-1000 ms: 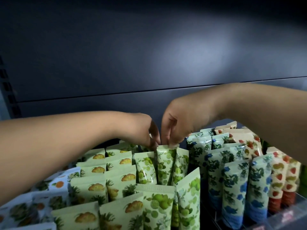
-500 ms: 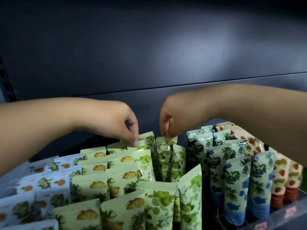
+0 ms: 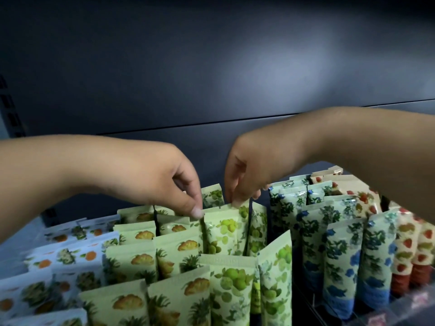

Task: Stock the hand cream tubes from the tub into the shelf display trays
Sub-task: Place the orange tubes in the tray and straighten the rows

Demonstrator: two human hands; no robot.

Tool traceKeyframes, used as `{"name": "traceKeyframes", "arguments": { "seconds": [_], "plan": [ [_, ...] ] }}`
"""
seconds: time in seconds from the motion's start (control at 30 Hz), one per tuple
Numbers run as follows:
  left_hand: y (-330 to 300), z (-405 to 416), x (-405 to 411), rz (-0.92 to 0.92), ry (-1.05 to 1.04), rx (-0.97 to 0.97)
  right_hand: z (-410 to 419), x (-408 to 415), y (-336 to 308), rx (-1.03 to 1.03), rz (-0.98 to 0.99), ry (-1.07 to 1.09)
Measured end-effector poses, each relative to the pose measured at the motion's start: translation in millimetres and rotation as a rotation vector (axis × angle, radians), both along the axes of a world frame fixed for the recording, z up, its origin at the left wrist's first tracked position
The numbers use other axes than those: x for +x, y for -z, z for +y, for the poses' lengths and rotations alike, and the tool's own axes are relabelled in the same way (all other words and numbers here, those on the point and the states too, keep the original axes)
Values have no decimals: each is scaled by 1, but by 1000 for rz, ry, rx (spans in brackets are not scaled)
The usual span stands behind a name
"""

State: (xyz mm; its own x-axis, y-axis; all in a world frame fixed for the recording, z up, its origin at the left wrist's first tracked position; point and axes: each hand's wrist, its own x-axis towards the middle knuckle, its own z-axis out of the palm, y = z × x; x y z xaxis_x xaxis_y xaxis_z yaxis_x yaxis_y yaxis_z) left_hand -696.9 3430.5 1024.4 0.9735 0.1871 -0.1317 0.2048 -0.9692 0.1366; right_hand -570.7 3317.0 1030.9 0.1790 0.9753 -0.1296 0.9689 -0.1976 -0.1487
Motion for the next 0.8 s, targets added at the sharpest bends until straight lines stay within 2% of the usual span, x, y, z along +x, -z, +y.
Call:
{"name": "traceKeyframes", "arguments": {
  "seconds": [0.17,0.3,0.6,0.8],
  "plan": [
    [-2,-6,-4,8,-4,-13,-2,-1,0,-40,69,8],
    [0,-6,-3,-34,4,-35,-2,-2,2,-67,50,-15],
    [5,8,-13,6,104,-120,-5,-6,-5,-186,57,-41],
    [6,2,-15,-66,88,-135,-5,-6,-6,-201,49,-40]
  ]
}}
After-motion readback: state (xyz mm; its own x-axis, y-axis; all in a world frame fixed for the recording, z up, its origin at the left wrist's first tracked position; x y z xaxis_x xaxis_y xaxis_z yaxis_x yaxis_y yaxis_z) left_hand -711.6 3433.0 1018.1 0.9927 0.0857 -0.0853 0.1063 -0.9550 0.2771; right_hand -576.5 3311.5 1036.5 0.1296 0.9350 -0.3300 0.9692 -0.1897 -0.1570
